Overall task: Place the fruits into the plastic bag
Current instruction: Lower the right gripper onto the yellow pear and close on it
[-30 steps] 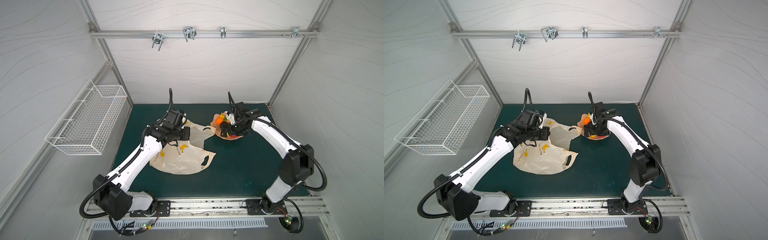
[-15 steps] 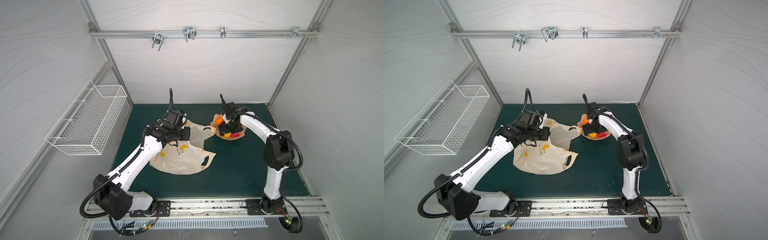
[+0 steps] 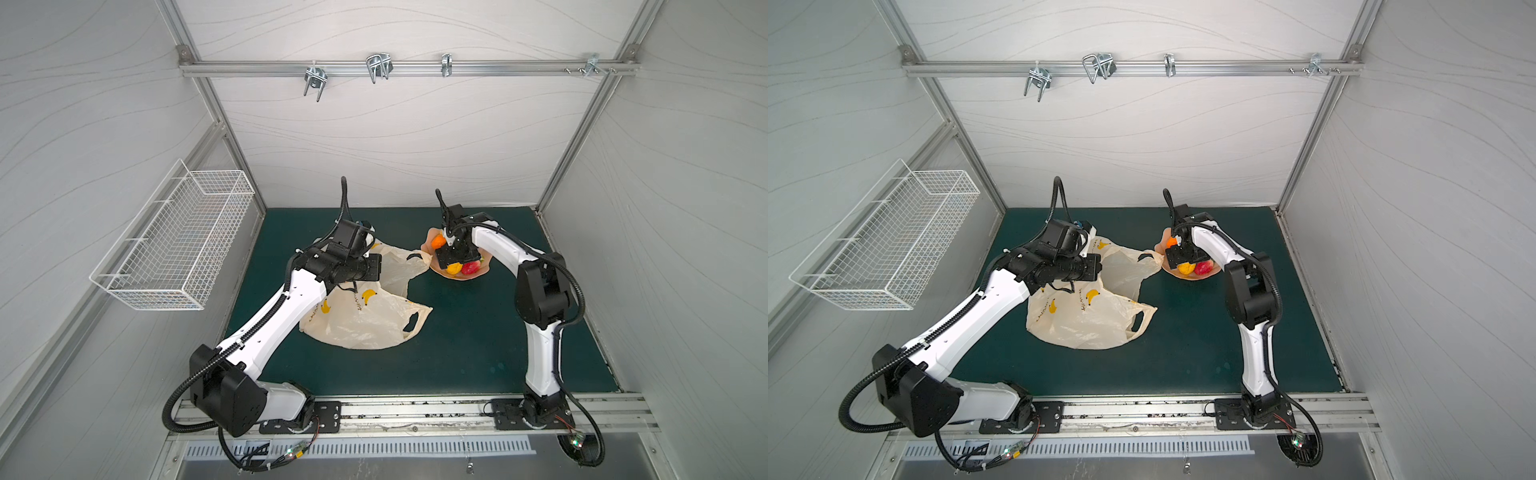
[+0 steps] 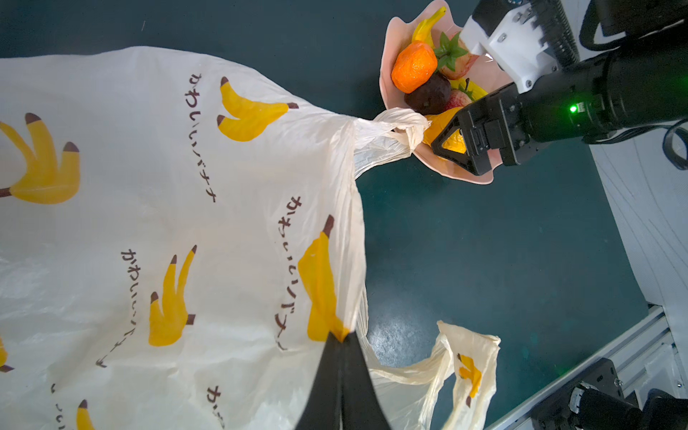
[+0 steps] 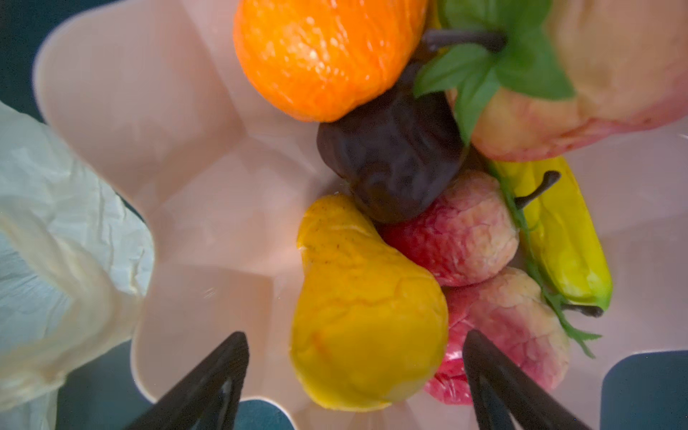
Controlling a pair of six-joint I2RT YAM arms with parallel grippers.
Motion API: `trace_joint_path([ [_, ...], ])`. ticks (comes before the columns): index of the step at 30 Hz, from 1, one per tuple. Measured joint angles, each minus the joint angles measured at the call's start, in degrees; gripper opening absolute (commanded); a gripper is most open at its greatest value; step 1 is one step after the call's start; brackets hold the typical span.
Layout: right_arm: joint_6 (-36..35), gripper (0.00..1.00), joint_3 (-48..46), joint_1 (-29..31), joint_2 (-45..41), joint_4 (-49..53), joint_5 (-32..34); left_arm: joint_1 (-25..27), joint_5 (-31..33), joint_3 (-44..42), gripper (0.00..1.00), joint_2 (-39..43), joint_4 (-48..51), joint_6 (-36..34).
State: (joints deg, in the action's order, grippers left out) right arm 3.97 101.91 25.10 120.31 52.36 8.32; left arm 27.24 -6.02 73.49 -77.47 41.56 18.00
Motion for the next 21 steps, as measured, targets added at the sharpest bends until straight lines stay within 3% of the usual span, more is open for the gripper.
trace_joint_path([
  [11,-0.9,0.75,0.9,-0.1,1.7,-0.2,0.4,0.0,-0.2,0.0,0.00,0.0,0.0,0.0],
  [21,-0.9,0.53,0.7,-0.1,1.7,-0.9,0.5,0.0,-0.2,0.0,0.00,0.0,0.1,0.0],
])
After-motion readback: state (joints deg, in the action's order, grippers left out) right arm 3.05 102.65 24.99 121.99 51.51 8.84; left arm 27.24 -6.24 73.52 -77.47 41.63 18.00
